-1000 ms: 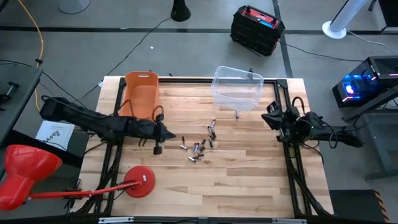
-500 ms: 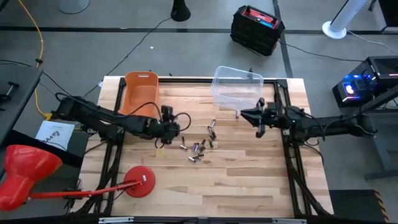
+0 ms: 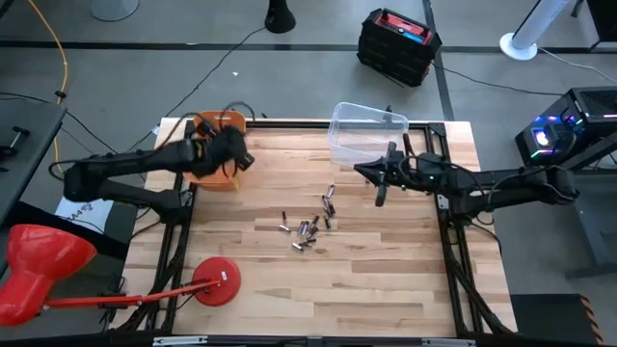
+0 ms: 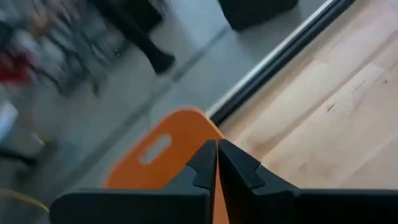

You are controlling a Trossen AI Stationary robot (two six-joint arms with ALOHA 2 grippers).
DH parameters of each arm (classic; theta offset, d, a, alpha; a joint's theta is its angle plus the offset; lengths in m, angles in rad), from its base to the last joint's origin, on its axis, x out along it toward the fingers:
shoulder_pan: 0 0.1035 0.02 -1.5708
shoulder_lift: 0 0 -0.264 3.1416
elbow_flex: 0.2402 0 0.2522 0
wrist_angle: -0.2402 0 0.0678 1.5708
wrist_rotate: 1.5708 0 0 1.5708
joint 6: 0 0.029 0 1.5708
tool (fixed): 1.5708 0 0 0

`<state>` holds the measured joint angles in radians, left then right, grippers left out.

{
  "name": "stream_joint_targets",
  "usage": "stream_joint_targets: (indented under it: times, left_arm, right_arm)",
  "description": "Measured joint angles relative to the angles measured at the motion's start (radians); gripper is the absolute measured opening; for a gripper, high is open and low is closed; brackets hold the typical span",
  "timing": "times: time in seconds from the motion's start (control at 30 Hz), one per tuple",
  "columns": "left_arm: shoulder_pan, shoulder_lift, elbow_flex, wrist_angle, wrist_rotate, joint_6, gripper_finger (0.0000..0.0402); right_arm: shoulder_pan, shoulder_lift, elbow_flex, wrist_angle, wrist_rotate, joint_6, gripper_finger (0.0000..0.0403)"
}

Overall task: Sort batteries
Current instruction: Adjust the orange bin

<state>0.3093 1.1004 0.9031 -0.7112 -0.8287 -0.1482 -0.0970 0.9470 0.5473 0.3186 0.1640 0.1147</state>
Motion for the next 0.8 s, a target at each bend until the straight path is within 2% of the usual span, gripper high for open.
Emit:
stream_joint_targets:
  times: [0.1,0.2,0.43,0.63,0.8]
  left_arm:
    - [0.143,0.018,0.000,0.003,0.157,-0.016,0.0002]
    - [0.265,0.057,0.000,0.005,0.246,-0.018,0.0001]
    - [0.500,0.235,0.000,0.060,0.503,0.020,0.0000]
    - [0.560,0.342,0.000,0.159,0.655,0.046,0.0000]
    - [0.518,0.393,0.000,0.153,0.792,0.041,0.0000]
  right_arm:
    - [-0.030,0.050,0.038,-0.051,0.006,-0.009,0.0002]
    - [-0.075,0.097,0.064,-0.077,0.001,-0.011,0.0002]
    - [-0.148,0.159,0.069,-0.030,-0.127,-0.010,0.0000]
    - [-0.154,0.164,0.069,-0.023,-0.169,0.001,0.0000]
    - [-0.149,0.164,0.069,-0.024,-0.176,0.008,0.0000]
